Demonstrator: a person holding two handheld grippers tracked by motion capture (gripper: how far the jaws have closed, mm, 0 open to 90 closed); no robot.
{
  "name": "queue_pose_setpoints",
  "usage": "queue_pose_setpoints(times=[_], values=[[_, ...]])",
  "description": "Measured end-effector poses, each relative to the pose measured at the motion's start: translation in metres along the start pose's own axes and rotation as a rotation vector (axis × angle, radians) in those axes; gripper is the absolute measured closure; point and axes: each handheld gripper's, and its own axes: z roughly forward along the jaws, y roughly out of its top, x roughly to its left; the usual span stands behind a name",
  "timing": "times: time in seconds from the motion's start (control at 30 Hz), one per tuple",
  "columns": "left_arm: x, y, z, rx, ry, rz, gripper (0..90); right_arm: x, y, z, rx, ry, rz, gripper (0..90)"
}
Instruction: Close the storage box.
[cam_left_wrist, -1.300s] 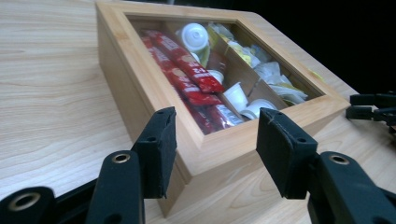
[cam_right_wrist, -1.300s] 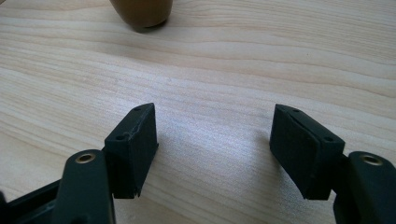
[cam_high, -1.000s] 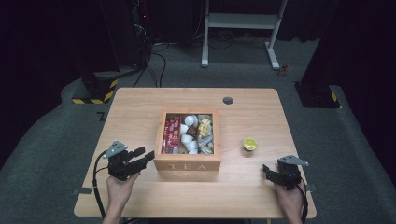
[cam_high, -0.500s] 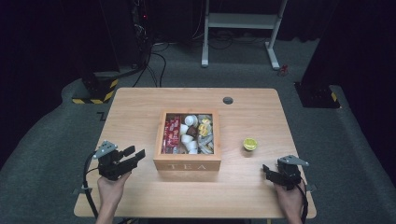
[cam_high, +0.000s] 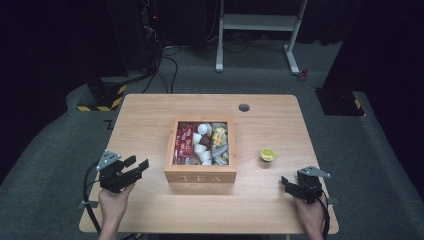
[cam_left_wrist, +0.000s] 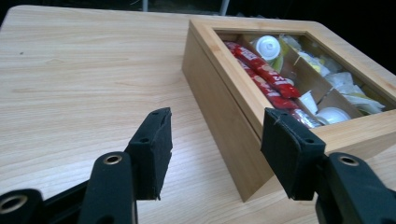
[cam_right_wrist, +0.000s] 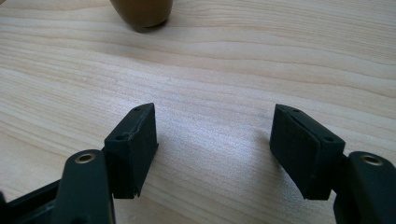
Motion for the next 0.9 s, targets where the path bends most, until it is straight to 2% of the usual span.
queue_pose_setpoints(times=[0.23,0.43,0.9], values=[[0.009,-0.006,-0.002,0.004,0.028,-0.006,42.7,0.0,0.0,0.0,0.0,0.0,0.0,31.9],[0.011,-0.01,-0.003,0.006,0.042,0.025,41.5,0.0,0.0,0.0,0.0,0.0,-0.001,31.9],[0.019,-0.024,0.0,0.03,0.094,0.014,41.2,0.0,0.0,0.0,0.0,0.0,0.0,31.9]])
